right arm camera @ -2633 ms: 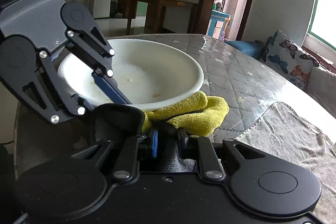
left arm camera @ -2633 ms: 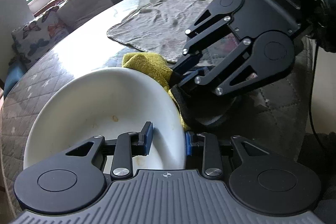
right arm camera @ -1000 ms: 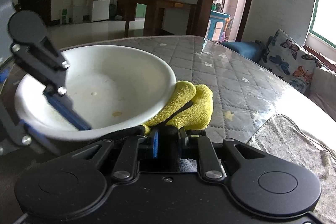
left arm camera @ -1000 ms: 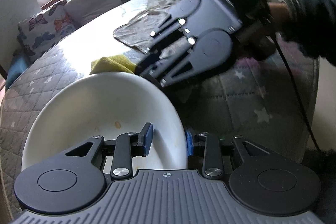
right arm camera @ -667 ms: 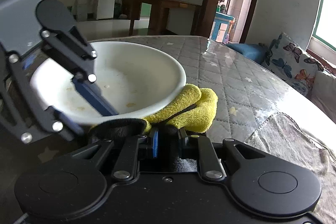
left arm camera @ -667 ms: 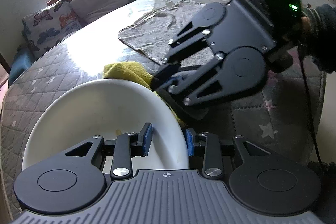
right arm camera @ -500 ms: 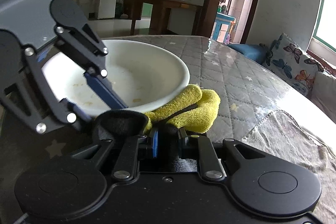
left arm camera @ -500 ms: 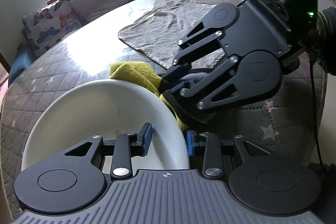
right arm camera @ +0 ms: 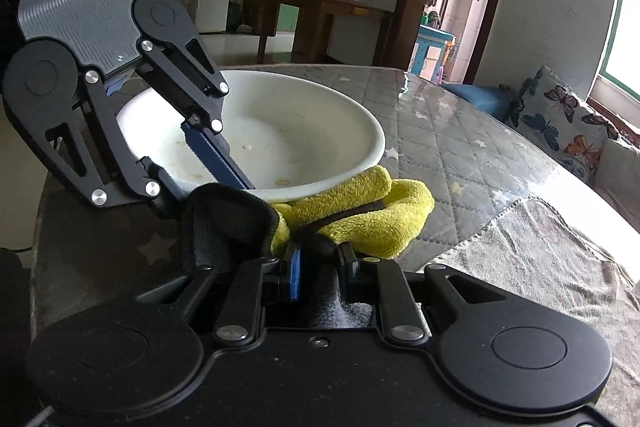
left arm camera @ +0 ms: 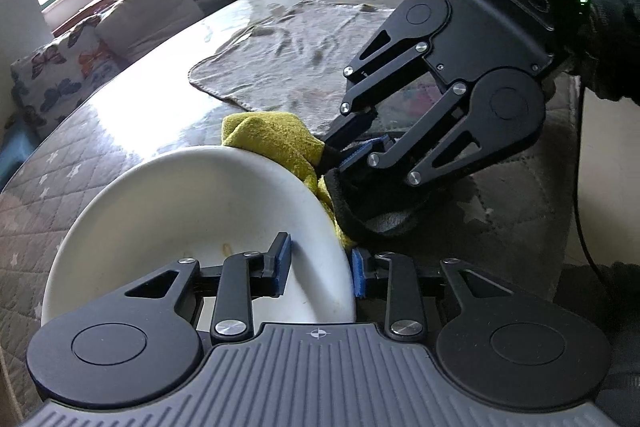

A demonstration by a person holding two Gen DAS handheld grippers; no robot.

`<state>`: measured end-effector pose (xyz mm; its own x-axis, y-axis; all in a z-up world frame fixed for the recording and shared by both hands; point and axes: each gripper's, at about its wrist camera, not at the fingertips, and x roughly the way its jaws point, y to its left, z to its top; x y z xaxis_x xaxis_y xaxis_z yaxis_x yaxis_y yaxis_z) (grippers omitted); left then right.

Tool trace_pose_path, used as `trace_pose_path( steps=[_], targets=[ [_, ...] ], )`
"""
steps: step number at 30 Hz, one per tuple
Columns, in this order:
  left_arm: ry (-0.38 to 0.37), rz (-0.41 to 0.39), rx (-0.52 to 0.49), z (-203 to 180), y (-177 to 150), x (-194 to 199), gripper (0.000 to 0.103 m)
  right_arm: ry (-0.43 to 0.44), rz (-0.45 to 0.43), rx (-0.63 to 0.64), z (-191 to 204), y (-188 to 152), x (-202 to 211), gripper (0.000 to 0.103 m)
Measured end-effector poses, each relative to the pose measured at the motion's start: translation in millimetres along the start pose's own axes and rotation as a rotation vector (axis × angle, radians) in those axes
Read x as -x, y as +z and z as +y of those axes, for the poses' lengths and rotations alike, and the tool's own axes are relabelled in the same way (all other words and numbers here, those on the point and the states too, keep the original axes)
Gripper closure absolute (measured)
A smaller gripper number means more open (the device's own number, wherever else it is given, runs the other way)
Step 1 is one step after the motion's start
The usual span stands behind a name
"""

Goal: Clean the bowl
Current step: 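Wipe the bowl rim again with the cloth in the right tool, then scrub the bowl rim with the yellow cloth using the right tool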

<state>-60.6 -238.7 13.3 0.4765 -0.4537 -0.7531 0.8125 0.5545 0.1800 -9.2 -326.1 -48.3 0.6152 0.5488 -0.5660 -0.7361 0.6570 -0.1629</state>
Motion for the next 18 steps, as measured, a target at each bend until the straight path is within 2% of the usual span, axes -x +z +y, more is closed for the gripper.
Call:
trace_pose_path(
  steps=[18],
  targets=[
    [-0.013, -0.008, -0.021, -4, -6, 2, 0.073, -0.009, -0.001, 0.012, -24, 15, -34, 0.084]
  ],
)
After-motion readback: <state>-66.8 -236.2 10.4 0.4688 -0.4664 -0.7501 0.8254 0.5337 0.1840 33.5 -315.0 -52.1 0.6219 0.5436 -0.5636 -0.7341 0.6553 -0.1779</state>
